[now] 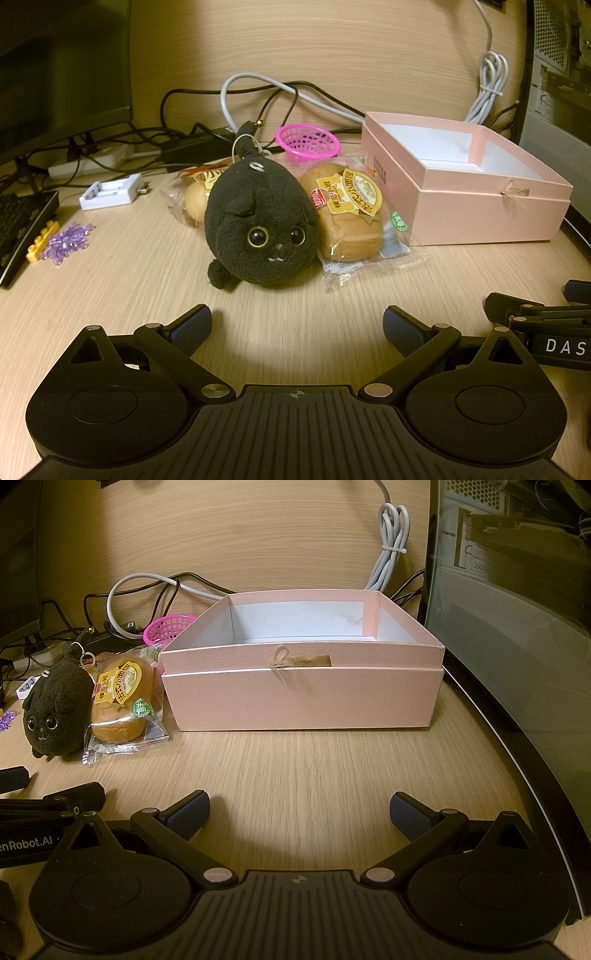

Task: Organize objects

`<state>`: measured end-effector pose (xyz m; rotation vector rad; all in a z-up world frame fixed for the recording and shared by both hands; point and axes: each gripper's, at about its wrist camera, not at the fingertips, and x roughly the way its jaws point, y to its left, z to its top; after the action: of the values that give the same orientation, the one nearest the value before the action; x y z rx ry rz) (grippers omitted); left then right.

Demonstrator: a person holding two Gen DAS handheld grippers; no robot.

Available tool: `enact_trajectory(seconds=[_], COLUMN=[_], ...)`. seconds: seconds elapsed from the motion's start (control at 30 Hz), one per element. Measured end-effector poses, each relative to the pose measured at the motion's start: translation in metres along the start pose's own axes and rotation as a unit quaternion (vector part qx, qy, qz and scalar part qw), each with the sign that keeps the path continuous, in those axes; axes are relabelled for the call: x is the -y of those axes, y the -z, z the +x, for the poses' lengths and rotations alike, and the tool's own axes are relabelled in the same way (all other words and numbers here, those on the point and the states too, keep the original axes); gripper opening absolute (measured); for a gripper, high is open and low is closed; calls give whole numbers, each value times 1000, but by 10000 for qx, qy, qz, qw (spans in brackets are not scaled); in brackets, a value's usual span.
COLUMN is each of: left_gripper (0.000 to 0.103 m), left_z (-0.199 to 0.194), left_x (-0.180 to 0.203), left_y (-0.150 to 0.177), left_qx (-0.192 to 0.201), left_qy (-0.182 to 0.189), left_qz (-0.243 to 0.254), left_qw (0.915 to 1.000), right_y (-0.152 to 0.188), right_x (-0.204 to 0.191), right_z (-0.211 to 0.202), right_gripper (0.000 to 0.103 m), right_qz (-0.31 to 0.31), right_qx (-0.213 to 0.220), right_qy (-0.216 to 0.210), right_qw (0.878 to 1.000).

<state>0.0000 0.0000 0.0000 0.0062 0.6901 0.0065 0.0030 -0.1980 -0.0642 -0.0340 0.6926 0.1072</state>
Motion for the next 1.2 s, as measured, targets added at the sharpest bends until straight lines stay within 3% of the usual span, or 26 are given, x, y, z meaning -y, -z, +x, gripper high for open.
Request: enact_trajectory(seconds=[0.2,0.37,0.57,0.77,0.87,1.03,1.2], left_gripper=[102,98,98,98,98,98,98], left_z=[0,-5,-25,17,35,56,64], left_x=[0,-11,-81,-149,-164,-167,-173], left_y=[0,-2,-23,-46,-49,-51,-60], left_qx=[5,-22,481,279,219,123,-120], left_qy=[-5,29,-783,-1382,-1573,-1894,-1906], left_qz=[4,-84,-429,-250,-243,-156,-492], left_qw=[10000,10000,9949,9897,9870,9817,9804], right_y=[0,-8,-16,-21,-17,-17,-22], right_x=[1,3,2,-5,-12,-33,-37], right_z=[0,0,-1,-1,-14,-28,-36], right_gripper=[103,103,103,103,103,103,103], right_qz=[-44,-51,-59,-120,17,-311,-376], right_qx=[-31,-483,-951,-1234,-1150,-1112,-1018], right_qy=[-71,-97,-74,-181,-160,-102,-71], right_qw=[10000,9988,9954,9921,9932,9933,9941])
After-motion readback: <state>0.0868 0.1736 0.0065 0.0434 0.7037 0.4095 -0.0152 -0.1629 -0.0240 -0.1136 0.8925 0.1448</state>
